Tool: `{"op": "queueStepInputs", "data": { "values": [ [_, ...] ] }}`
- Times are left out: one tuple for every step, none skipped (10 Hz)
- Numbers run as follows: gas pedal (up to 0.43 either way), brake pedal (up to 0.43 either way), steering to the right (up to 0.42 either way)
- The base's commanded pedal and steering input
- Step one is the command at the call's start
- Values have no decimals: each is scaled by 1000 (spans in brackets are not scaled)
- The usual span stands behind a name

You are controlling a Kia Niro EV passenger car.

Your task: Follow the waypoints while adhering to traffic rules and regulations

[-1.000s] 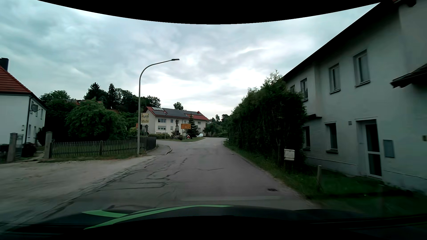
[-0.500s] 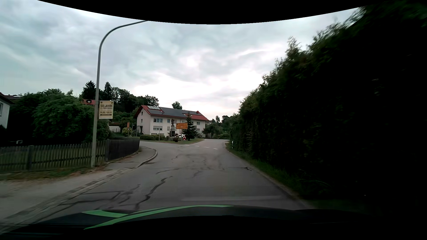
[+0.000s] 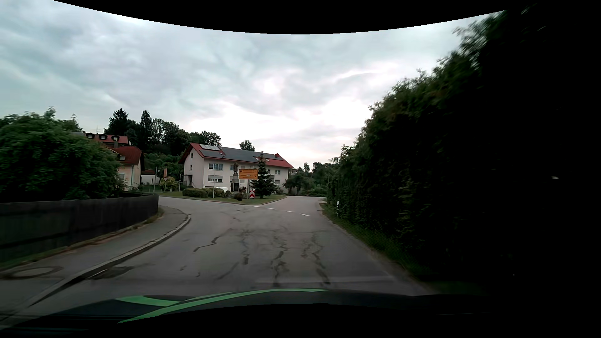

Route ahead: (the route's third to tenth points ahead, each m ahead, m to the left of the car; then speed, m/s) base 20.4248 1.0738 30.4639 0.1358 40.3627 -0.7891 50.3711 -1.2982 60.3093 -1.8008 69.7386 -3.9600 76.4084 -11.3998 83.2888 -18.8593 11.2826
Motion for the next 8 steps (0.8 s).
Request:
{"op": "queueStepInputs", "data": {
  "values": [
    [39, 0, 1],
    [39, 0, 2],
    [39, 0, 3],
    [39, 0, 3],
    [39, 0, 4],
    [47, 0, 4],
    [47, 0, 4],
    [47, 0, 5]
  ]
}}
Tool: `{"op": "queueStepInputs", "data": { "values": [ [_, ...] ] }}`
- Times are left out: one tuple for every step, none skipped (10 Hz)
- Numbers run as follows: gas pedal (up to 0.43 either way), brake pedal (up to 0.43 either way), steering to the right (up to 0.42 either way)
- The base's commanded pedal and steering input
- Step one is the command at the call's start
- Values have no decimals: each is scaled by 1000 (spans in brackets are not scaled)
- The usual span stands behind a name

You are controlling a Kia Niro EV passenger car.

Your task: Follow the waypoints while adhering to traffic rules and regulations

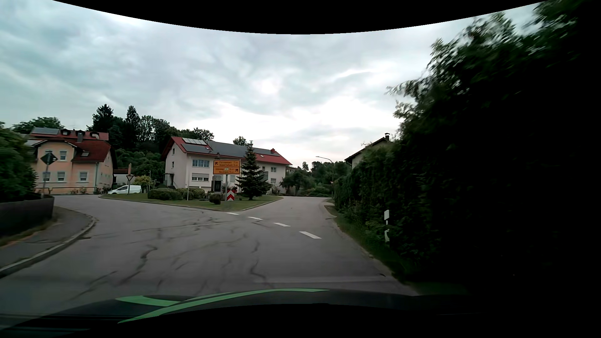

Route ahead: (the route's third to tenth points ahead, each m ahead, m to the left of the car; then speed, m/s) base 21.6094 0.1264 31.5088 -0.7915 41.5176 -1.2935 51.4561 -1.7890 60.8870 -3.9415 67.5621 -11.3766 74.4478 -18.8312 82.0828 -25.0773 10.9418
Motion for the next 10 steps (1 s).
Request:
{"op": "queueStepInputs", "data": {
  "values": [
    [47, 0, 7],
    [47, 0, 8],
    [47, 0, 9],
    [47, 0, 9],
    [39, 0, 10],
    [0, 0, 12],
    [0, 0, 12],
    [0, 0, 11],
    [0, 0, 11],
    [0, 0, 12]
  ]
}}
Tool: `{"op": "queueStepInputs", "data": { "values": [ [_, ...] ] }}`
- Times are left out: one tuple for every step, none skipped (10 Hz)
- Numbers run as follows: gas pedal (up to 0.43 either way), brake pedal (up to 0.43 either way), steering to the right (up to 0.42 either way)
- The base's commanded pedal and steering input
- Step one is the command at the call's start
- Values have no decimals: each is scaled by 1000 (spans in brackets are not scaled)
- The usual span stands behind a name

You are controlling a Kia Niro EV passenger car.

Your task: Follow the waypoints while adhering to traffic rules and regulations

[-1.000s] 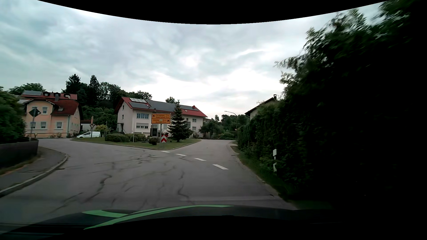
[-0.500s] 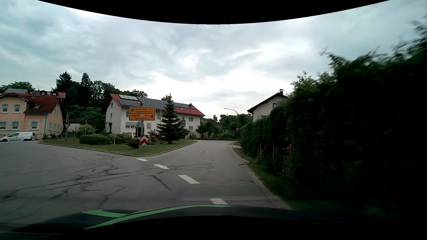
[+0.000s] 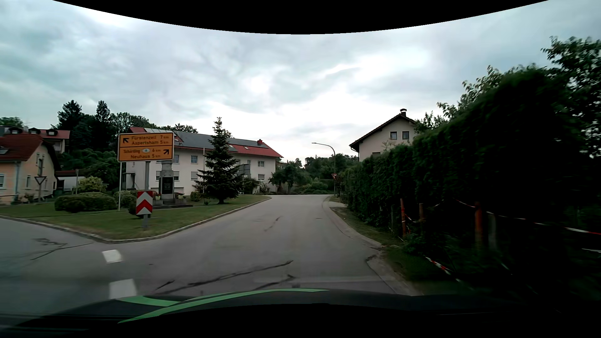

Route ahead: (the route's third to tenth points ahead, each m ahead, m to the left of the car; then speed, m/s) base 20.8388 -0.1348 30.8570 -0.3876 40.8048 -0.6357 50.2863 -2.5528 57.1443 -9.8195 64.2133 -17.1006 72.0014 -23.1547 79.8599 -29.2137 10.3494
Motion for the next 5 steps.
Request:
{"op": "queueStepInputs", "data": {
  "values": [
    [0, 0, 11],
    [0, 0, 12],
    [0, 0, 12],
    [0, 0, 11],
    [0, 0, 11]
  ]
}}
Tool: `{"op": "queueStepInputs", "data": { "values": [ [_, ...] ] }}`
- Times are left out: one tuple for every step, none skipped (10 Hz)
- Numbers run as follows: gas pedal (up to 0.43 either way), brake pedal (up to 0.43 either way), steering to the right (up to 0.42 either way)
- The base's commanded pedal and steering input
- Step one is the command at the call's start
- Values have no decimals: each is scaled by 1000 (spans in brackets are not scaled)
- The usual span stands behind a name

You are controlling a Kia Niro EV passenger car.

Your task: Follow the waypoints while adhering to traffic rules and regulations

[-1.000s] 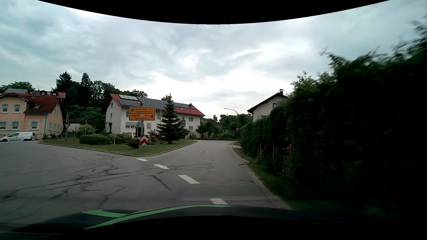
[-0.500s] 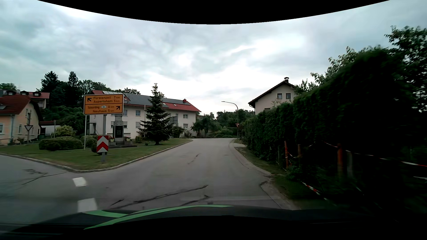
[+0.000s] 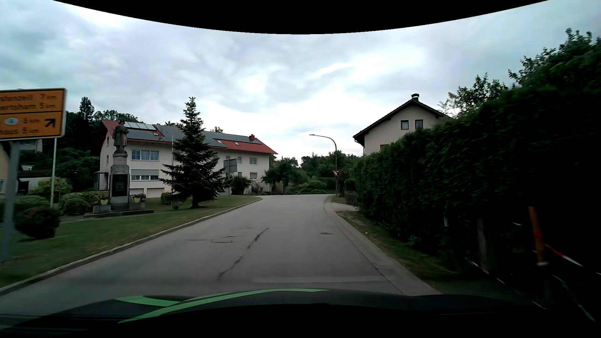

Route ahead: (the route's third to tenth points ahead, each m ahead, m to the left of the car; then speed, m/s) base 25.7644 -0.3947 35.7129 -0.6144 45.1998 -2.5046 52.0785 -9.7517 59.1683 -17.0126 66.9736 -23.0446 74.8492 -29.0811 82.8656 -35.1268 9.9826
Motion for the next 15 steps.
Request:
{"op": "queueStepInputs", "data": {
  "values": [
    [0, 0, 10],
    [0, 0, 10],
    [0, 0, 10],
    [0, 0, 10],
    [0, 0, 9],
    [0, 0, 9],
    [0, 0, 8],
    [0, 0, 8],
    [0, 0, 7],
    [0, 0, 7],
    [0, 0, 7],
    [0, 6, 7],
    [0, 49, 7],
    [0, 85, 7],
    [0, 116, 7]
  ]
}}
